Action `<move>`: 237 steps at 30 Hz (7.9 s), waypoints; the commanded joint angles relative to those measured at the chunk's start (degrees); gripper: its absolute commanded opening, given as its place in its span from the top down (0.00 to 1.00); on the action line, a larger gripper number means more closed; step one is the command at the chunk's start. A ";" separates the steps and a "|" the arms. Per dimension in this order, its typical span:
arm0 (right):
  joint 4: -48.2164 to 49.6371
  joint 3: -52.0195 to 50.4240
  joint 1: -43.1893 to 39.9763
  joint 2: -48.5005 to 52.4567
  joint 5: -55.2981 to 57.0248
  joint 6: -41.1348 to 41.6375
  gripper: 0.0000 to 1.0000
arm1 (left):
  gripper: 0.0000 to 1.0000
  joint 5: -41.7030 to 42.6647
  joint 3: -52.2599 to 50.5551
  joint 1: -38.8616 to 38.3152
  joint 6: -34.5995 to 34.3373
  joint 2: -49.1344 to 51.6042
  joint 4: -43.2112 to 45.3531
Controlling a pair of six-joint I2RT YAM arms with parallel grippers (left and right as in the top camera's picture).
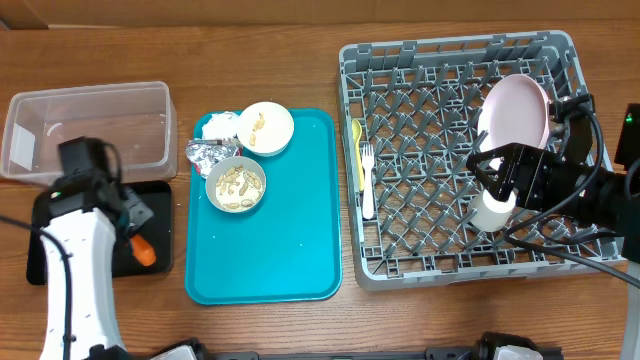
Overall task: Sort waste into correct bins and load items into the dishwasher rack
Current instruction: 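Carry the carrot left onto the black tray and release, then reach the left gripper to the grey peanut bowl and grasp its rim, then carry the grey bowl over the black tray with the left gripper, then tip the grey bowl to dump rice and peanuts onto the black tray, then carry the empty grey bowl right toward the right gripper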
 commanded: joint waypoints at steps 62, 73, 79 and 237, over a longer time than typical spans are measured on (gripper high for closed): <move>-0.59 0.15 0.00 -0.15 -0.07 0.24 0.17 | 0.54 21.00 -0.79 -34.75 26.91 19.12 26.10; -0.74 0.15 0.00 -0.15 -0.07 0.24 0.18 | 0.70 21.64 -0.90 -34.80 27.56 19.54 22.91; -1.25 0.15 0.00 -0.15 -0.07 0.24 0.18 | 0.83 19.58 -0.90 -34.80 27.82 19.56 22.25; -1.31 0.17 -0.11 -0.15 0.24 1.77 0.19 | 0.96 82.18 -12.44 -8.24 21.75 -20.24 46.31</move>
